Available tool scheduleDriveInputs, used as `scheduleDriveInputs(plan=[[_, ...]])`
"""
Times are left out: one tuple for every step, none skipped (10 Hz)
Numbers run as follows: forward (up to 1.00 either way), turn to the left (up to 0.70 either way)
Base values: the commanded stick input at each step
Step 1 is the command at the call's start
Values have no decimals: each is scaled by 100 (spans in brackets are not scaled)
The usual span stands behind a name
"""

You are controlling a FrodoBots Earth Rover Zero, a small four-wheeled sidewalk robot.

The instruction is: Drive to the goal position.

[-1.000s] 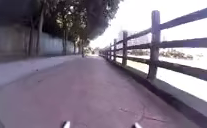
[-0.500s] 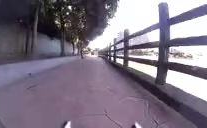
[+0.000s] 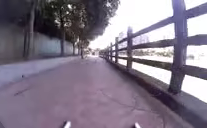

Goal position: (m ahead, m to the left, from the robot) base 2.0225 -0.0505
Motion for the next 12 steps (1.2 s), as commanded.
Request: scheduleDriveInputs(plan=[[70, 0], [70, 0], [70, 0], [70, 0], [70, 0], [70, 0], [70, 0], [70, 0], [70, 0], [70, 0], [70, 0], [70, 0]])
